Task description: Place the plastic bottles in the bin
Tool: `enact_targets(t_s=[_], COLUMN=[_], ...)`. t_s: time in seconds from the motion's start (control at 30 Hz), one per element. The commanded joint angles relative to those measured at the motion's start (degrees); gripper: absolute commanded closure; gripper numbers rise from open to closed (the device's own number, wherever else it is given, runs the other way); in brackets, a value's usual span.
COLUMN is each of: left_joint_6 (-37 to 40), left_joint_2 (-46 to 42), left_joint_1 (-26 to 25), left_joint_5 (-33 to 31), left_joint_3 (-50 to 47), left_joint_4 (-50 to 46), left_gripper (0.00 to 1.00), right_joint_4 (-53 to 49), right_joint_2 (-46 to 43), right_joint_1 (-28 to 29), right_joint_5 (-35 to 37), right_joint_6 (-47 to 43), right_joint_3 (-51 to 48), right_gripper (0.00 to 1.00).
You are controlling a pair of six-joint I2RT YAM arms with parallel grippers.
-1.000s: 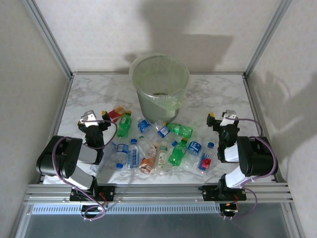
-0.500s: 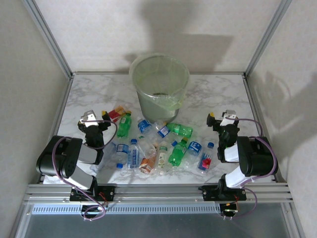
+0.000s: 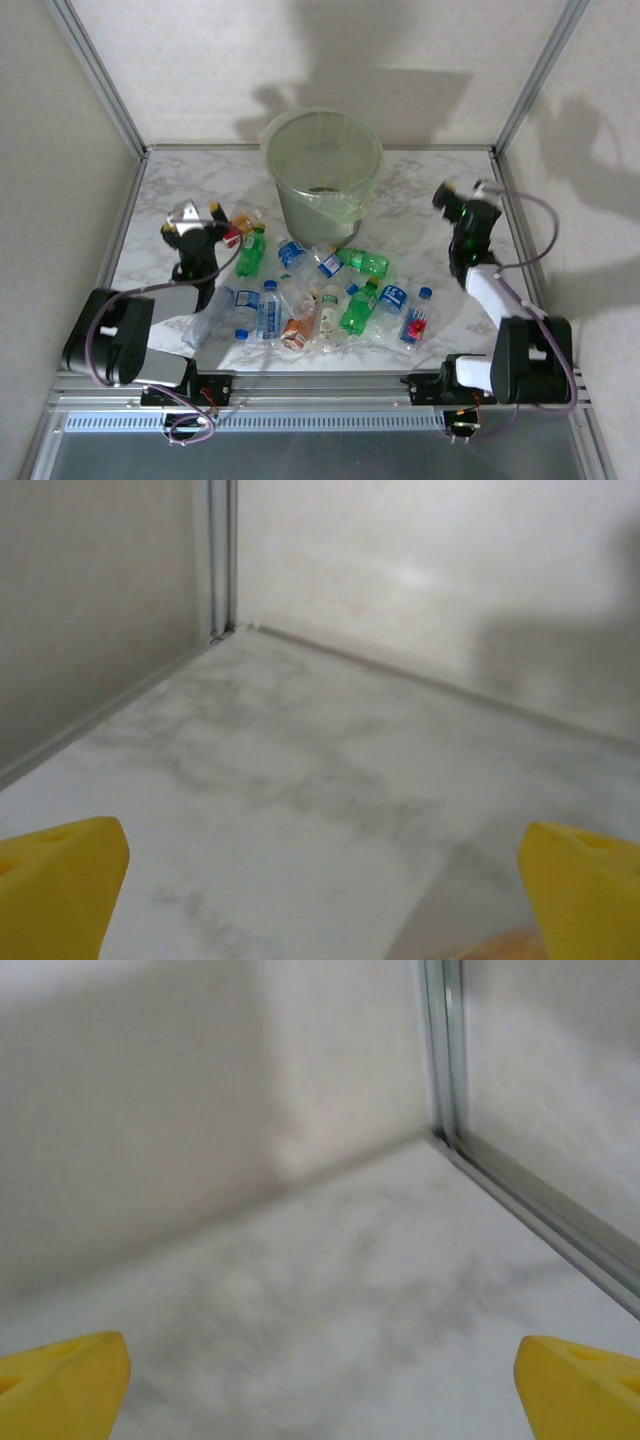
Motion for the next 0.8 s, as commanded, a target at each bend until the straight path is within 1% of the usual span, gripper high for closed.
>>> enact_targets(t_s=[0.0, 0.03, 0.1, 0.23, 0.33, 0.4, 0.47, 0.53, 0.67, 0.77], left_joint_6=[-15.82, -20.82, -25.61, -26.34, -26.16, -26.39, -27.39, -28.55, -28.55, -28.62], left_joint_2=[-8.22, -9.98, -12.31, -15.25, -16.21, -16.25, -16.02, -16.19, -16.38, -16.25], left_joint_1=[-0.51, -0.58, -1.65, -7.85, -12.86, -15.45, -16.97, -17.12, -17.04, -17.04], left_joint_5=[-3.56, -0.5, 5.53, 11.44, 12.59, 12.36, 11.36, 10.19, 9.67, 10.47], left_joint_3=[11.08, 12.85, 15.41, 17.62, 17.15, 16.93, 17.29, 18.05, 19.21, 20.09], left_joint_4=[-24.72, -28.51, -33.95, -39.8, -41.72, -42.2, -43.42, -45.12, -46.87, -47.9], left_gripper=[0.01, 0.01, 0.01, 0.03, 0.06, 0.07, 0.09, 0.09, 0.08, 0.1], right_joint_4=[-30.65, -35.91, -48.58, -71.81, -83.24, -85.42, -85.26, -84.85, -85.61, -83.07], right_joint_2=[-5.16, -6.01, -6.71, -4.7, -4.22, -5.51, -7.04, -8.01, -7.99, -7.6], right_joint_1=[-0.69, 0.27, 3.48, 13.84, 20.72, 23.38, 24.09, 25.0, 26.88, 26.94], right_joint_5=[-3.42, -2.69, 1.18, 8.8, 11.79, 9.95, 5.69, 2.51, 1.29, -0.68], right_joint_6=[17.87, 19.78, 23.33, 28.57, 34.7, 37.06, 38.08, 39.0, 40.58, 39.27], right_joint_3=[2.61, 3.49, 6.91, 13.81, 14.78, 13.29, 10.99, 8.83, 5.31, 1.98], right_gripper=[0.01, 0.01, 0.01, 0.04, 0.08, 0.11, 0.15, 0.19, 0.21, 0.22])
